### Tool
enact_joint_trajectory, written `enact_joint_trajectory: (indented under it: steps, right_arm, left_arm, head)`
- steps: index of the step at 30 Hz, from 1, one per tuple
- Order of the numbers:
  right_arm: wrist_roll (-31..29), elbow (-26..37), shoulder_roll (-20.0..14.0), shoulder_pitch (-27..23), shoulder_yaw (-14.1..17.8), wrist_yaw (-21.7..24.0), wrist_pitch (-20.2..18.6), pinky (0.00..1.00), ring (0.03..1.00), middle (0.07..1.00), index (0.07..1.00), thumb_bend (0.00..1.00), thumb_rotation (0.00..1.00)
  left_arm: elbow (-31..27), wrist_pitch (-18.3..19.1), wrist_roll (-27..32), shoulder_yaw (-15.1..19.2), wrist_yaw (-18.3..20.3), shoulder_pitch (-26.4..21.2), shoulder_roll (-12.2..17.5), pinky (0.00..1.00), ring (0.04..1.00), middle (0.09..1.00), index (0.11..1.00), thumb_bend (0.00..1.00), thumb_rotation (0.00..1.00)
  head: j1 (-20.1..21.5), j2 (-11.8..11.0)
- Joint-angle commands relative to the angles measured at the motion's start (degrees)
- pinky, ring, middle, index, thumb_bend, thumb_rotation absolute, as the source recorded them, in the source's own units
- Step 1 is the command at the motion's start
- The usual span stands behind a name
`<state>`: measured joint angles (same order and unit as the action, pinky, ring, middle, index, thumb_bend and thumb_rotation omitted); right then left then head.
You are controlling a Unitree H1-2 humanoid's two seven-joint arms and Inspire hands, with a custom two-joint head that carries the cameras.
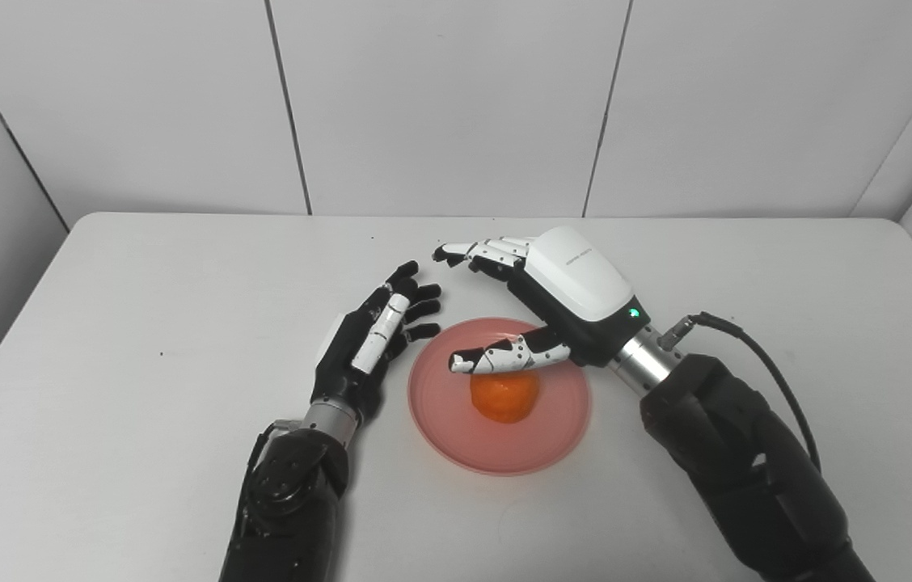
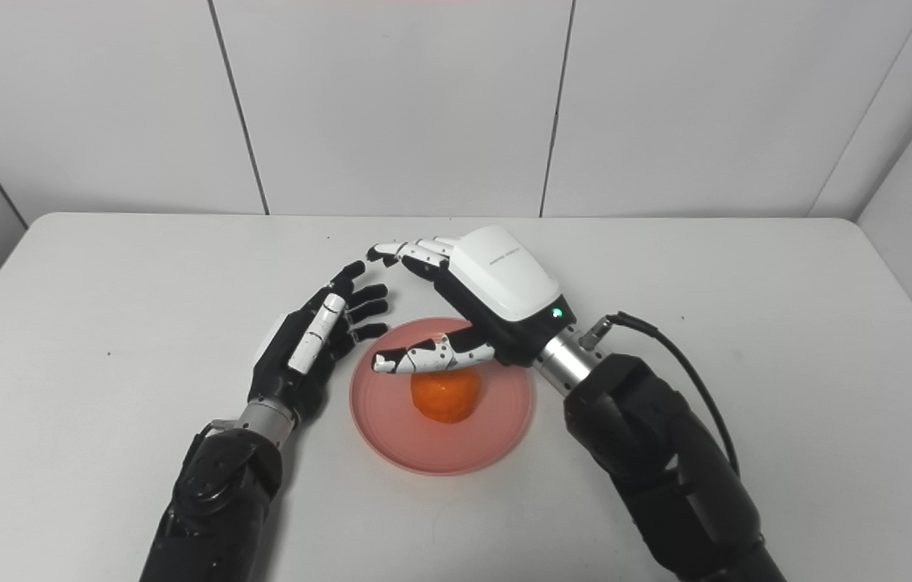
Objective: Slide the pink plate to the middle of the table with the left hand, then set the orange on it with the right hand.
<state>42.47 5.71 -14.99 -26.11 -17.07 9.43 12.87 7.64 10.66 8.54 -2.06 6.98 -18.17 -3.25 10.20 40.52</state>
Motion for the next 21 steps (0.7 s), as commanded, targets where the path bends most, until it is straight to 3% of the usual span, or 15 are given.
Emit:
enact_joint_trajectory:
  steps: [1,3,9,12,17,21]
  right_arm:
    - [-0.38,-0.09,-0.29,-1.15,1.06,-2.45,1.81,0.61,0.711,0.791,0.844,0.68,1.0]
    - [-0.32,-0.61,-0.37,-0.95,1.2,-3.08,1.61,0.61,0.722,0.803,0.842,0.69,1.0]
    - [0.91,-4.42,-0.34,-0.14,2.03,-8.03,2.39,0.61,0.736,0.819,0.841,0.71,1.0]
    - [-0.19,-7.5,0.64,0.86,3.0,-11.21,2.15,0.65,0.754,0.835,0.912,0.73,1.0]
    - [-12.62,-10.4,6.68,3.43,8.6,-12.35,-2.24,0.69,0.763,0.821,0.949,0.78,1.0]
    - [-20.23,-8.99,10.98,4.64,13.45,-11.75,-7.55,0.72,0.789,0.854,0.957,0.67,1.0]
  left_arm:
    - [-1.29,-2.45,0.17,0.32,-0.7,-1.3,-1.26,0.77,0.836,0.808,0.904,0.76,0.68]
    - [-1.09,-3.94,-0.42,0.4,-1.24,-1.19,-1.5,0.77,0.849,0.83,0.904,0.76,0.68]
    - [0.46,-12.57,-6.79,-1.04,-4.51,-0.77,-1.49,0.82,0.887,0.888,0.914,0.86,0.82]
    - [1.12,-16.64,-10.81,-1.64,-7.27,-0.56,-1.78,0.89,0.903,0.905,0.923,0.86,0.87]
    - [2.31,-21.11,-15.42,-2.13,-10.52,-0.8,-1.93,1.0,0.967,0.955,0.967,0.8,0.93]
    - [2.49,-20.95,-17.18,-2.13,-11.93,-0.97,-2.0,1.0,0.992,0.978,0.989,0.82,0.97]
  head:
    - [-0.03,0.09]
    - [0.01,0.13]
    - [-0.02,0.12]
    - [-0.07,0.24]
    - [-0.2,0.34]
    - [-0.08,0.36]
